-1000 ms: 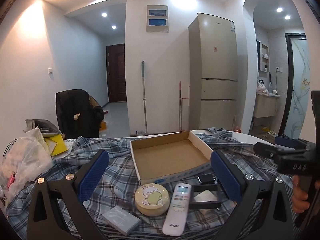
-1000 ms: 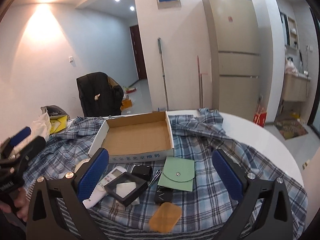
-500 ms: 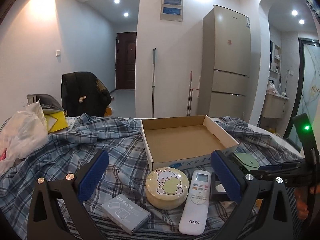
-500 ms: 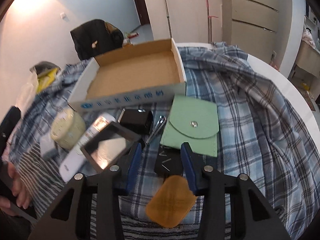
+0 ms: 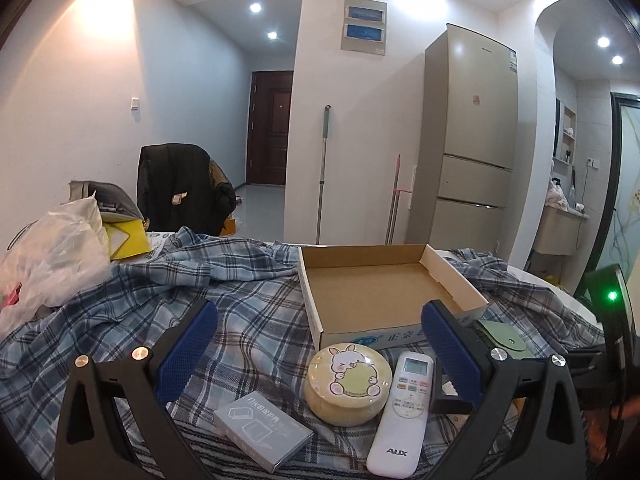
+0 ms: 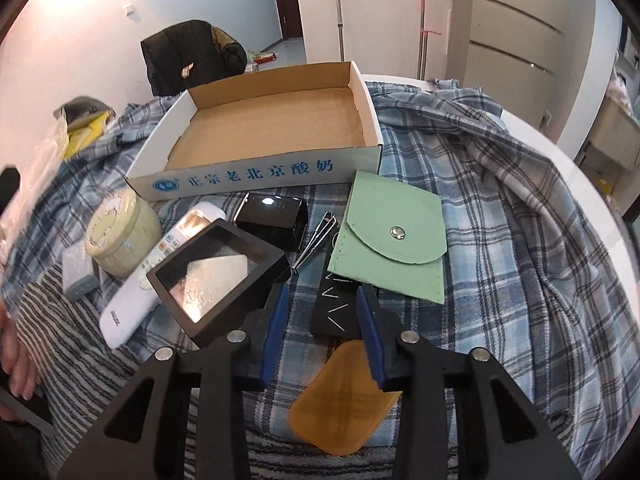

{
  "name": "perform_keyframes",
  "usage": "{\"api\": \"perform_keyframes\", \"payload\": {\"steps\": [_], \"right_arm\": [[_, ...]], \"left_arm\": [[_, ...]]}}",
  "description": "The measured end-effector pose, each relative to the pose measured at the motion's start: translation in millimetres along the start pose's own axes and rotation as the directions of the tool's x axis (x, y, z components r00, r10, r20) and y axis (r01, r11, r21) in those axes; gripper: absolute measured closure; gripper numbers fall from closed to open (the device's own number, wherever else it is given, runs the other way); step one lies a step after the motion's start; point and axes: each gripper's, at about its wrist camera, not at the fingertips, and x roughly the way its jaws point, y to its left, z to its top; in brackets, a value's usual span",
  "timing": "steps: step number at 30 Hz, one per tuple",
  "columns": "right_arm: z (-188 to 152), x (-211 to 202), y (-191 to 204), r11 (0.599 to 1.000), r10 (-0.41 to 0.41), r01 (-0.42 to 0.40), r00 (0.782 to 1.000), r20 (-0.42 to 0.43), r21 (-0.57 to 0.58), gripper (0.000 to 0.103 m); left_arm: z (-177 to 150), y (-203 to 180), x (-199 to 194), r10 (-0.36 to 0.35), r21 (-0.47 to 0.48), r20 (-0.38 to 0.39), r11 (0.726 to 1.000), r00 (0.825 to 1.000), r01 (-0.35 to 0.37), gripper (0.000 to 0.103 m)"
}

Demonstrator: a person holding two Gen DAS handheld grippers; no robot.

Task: Organize rigid objects
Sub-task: 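Move the right gripper down toward the black UNIV box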

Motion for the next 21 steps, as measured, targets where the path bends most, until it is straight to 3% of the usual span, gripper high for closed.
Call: {"api": "perform_keyframes", "payload": {"steps": [4,10,13,21], "right_arm": [[-3.5,-0.6,7.5,0.998,-0.041,0.042,0.999,0.011,-0.046,0.072],[-2.8,-1.6,-5.9,0.998,-0.059,0.059,0.998,0.003,0.015,0.071],[-1.6,1.6,-9.4,0.998,-0.048,0.048,0.999,-0.002,0.029,0.062],[4.5,12.9,-2.6,0.999,-0.045,0.046,0.999,-0.026,0.02,0.052]], "left_arm": [[-0.3,-1.1,-0.4,0.001,0.011,0.004,1.0,1.0,-0.001,0.0],[-1.2,-4.3,-2.4,0.011,0.03,0.017,1.0,1.0,-0.011,0.0],[-1.6,-5.0,-2.1,0.011,0.03,0.013,0.999,1.0,-0.011,0.0],[-1.4,-0.2,4.5,0.003,0.002,-0.024,1.0,1.0,-0.003,0.0]]}}
